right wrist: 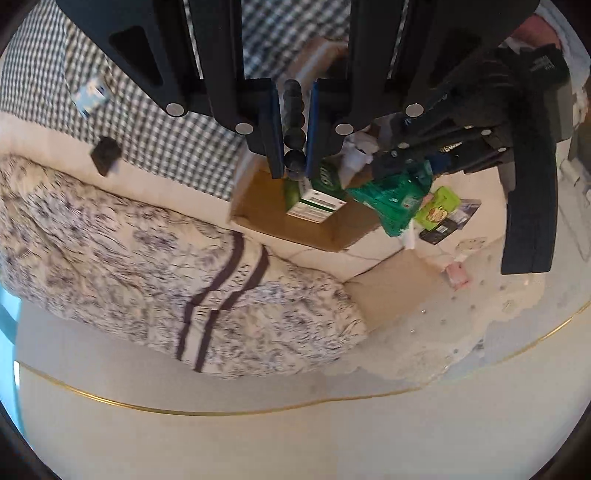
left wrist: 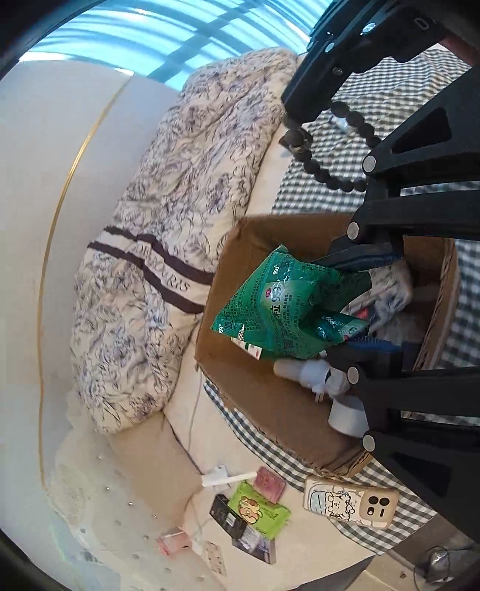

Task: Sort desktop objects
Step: 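Lift the green packet and bracelet and carry both over the cardboard box, then open both tools to drop the packet and bracelet into the box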

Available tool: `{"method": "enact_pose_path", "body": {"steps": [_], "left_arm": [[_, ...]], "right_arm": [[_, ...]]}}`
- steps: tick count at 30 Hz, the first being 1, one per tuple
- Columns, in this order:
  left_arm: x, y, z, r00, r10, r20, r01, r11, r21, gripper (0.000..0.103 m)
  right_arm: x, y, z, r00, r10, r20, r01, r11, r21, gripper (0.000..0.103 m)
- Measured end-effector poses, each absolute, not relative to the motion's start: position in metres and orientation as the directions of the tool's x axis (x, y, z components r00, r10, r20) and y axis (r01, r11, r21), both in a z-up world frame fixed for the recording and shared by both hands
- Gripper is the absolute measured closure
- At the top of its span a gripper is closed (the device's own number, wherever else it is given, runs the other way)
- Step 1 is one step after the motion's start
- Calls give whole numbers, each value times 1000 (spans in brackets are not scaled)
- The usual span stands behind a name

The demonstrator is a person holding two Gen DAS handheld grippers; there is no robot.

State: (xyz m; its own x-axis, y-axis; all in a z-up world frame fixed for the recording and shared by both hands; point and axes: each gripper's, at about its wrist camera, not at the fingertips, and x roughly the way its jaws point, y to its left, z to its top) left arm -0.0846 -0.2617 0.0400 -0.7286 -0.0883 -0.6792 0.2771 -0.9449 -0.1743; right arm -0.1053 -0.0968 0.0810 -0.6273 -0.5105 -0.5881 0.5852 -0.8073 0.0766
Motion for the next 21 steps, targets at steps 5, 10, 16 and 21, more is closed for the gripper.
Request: {"method": "enact_pose_path", "body": {"steps": [5, 10, 16, 21], "left_arm": [[-91, -276, 26, -714, -92, -695, 294, -939, -178, 74], [-95, -287, 12, -700, -88, -708, 304, -935, -184, 74], [-100, -294, -1, -688, -75, -722, 308, -931, -197, 74], [-100, -291, -2, -686, -75, -724, 312, -929, -200, 59]], "right_arm": [[-114, -120, 70, -597, -536, -597, 612, -785, 94, 92], [-123, -136, 58, -577, -537, -615, 620, -779, 99, 92], [-133, -148, 45, -569, -516, -641, 613, -785, 88, 92], [-138, -147, 44, -568, -511, -645, 603, -792, 97, 91]]}}
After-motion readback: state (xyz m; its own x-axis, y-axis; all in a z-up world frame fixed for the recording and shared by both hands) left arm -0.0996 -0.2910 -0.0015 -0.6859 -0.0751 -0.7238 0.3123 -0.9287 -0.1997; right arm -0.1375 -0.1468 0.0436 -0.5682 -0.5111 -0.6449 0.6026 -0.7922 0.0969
